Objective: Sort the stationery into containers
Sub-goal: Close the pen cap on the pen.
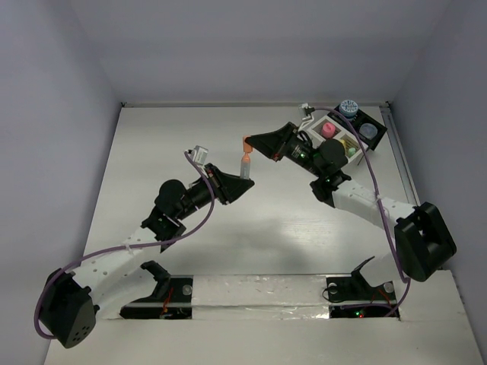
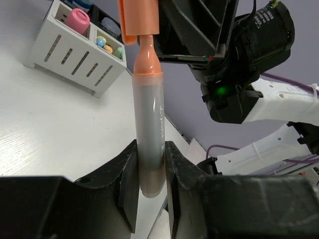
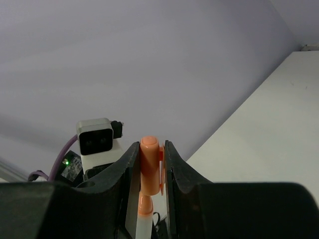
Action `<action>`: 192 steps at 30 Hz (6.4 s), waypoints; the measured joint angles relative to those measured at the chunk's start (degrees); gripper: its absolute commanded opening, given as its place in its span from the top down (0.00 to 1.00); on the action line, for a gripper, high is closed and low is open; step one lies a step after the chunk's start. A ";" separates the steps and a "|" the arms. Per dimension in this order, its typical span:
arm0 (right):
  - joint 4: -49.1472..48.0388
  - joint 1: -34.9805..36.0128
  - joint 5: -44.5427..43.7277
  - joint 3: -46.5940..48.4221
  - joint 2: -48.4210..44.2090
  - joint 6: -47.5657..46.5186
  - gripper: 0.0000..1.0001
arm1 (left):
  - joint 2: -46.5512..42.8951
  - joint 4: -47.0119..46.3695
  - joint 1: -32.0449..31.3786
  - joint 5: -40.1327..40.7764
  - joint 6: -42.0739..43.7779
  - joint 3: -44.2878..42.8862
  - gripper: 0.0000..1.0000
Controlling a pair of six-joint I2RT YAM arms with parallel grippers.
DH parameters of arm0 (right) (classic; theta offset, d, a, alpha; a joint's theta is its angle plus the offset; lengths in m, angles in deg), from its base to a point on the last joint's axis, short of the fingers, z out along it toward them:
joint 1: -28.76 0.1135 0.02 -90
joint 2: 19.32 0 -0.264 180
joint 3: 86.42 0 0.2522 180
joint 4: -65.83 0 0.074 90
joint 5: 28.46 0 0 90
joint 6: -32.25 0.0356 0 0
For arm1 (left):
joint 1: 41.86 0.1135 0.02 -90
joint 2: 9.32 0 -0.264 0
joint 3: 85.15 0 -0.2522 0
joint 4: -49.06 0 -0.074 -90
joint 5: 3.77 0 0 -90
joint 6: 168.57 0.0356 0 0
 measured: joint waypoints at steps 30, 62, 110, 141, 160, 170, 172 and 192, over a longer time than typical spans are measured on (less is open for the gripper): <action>-10.45 3.52 -3.26 -6.03 -1.07 2.01 1.00 | 0.94 -1.03 -0.44 0.04 1.51 -1.44 1.00; -25.88 2.21 12.74 -8.09 5.57 14.99 1.00 | -3.82 7.78 -1.33 -7.98 1.42 -2.08 1.00; 3.26 13.40 -6.12 -22.95 -17.57 -14.16 1.00 | -3.87 29.64 4.94 -13.09 9.14 -14.12 1.00; 33.22 3.50 6.45 -4.83 -21.09 -25.57 0.01 | -8.61 4.44 4.92 -7.98 2.27 2.67 1.00; 22.18 2.45 17.77 -2.91 -12.74 -18.29 0.04 | -5.42 -3.10 -0.22 -7.91 0.35 3.15 1.00; 18.80 2.45 16.06 -0.59 -12.35 -17.42 0.30 | -2.67 -3.89 -2.40 -7.91 0.20 3.15 1.00; 17.79 2.45 16.11 -0.31 -11.89 -16.90 0.41 | -2.67 -4.31 -2.62 -7.72 0.17 3.15 1.00; 14.14 2.25 16.11 -1.51 -10.36 -13.31 1.00 | -1.57 -6.54 -3.08 -7.69 0.04 2.64 1.00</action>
